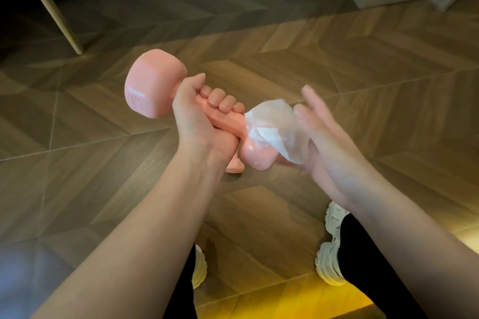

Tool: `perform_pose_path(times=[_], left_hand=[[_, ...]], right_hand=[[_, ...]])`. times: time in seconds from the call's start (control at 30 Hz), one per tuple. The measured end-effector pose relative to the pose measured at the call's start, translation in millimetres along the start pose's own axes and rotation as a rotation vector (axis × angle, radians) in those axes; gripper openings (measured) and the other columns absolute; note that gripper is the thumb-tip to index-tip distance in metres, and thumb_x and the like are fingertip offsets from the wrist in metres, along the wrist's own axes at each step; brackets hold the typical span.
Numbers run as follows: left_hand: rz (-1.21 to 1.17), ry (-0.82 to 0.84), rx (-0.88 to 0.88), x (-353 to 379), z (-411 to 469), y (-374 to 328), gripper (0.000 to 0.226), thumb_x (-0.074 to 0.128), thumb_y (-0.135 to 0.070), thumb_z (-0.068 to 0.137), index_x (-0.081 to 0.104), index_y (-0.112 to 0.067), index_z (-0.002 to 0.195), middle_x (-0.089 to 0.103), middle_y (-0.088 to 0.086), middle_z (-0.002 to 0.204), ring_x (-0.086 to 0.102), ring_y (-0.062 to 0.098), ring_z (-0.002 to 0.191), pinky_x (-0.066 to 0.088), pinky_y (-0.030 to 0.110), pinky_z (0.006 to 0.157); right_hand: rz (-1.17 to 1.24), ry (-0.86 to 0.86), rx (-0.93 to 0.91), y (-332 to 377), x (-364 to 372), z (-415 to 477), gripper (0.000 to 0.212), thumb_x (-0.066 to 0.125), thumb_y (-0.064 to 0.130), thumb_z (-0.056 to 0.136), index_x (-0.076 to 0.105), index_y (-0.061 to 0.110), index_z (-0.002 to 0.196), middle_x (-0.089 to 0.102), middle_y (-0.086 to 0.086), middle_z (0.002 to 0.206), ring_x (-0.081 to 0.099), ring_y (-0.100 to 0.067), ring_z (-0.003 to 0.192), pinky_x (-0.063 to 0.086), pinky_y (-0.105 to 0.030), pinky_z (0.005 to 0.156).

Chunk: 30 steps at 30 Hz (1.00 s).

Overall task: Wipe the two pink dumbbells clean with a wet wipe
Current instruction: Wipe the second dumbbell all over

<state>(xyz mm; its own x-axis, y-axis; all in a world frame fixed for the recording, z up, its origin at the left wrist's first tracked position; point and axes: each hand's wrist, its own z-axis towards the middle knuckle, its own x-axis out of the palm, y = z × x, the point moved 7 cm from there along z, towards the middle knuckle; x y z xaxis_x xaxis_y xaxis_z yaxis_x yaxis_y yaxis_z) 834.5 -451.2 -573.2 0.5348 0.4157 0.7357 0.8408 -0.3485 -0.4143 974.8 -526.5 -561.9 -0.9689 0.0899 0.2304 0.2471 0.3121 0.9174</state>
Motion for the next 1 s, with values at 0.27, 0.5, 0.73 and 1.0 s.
perform_pose_path(times=[0.27, 0.5, 0.73, 1.0], left_hand=[[0.084, 0.128, -0.05, 10, -4, 16, 0.038, 0.047, -0.021, 0.091, 0.033, -0.021, 0.056, 0.024, -0.006, 0.048, 0.024, 0.013, 0.042, 0.031, 0.025, 0.046], [0.063, 0.131, -0.046, 12, -5, 13, 0.038, 0.047, -0.022, 0.091, 0.033, -0.021, 0.055, 0.024, -0.007, 0.047, 0.023, 0.012, 0.041, 0.029, 0.025, 0.046], [0.074, 0.186, -0.024, 17, -8, 12, 0.035, 0.045, -0.02, 0.089, 0.031, -0.02, 0.057, 0.025, -0.006, 0.046, 0.023, 0.013, 0.041, 0.03, 0.025, 0.045], [0.044, 0.201, -0.035, 16, -8, 10, 0.036, 0.045, -0.021, 0.09, 0.031, -0.021, 0.057, 0.022, -0.008, 0.046, 0.022, 0.012, 0.041, 0.027, 0.026, 0.047]], right_hand=[[0.093, 0.124, 0.192, -24, 10, -4, 0.045, 0.066, 0.042, 0.084, 0.063, 0.019, 0.122, 0.073, -0.01, 0.106, 0.07, -0.022, 0.091, 0.061, -0.041, 0.074], [0.123, 0.239, 0.193, -19, 12, -8, 0.053, 0.068, 0.025, 0.082, 0.053, 0.01, 0.131, 0.072, -0.009, 0.109, 0.068, -0.022, 0.098, 0.058, -0.038, 0.08], [0.168, 0.097, 0.21, -21, 12, -5, 0.05, 0.06, 0.049, 0.085, 0.062, 0.02, 0.126, 0.072, -0.009, 0.112, 0.066, -0.021, 0.095, 0.058, -0.036, 0.072], [0.205, 0.207, 0.224, -17, 13, -8, 0.055, 0.07, 0.027, 0.078, 0.055, 0.015, 0.13, 0.071, -0.004, 0.104, 0.068, -0.019, 0.093, 0.059, -0.037, 0.075]])
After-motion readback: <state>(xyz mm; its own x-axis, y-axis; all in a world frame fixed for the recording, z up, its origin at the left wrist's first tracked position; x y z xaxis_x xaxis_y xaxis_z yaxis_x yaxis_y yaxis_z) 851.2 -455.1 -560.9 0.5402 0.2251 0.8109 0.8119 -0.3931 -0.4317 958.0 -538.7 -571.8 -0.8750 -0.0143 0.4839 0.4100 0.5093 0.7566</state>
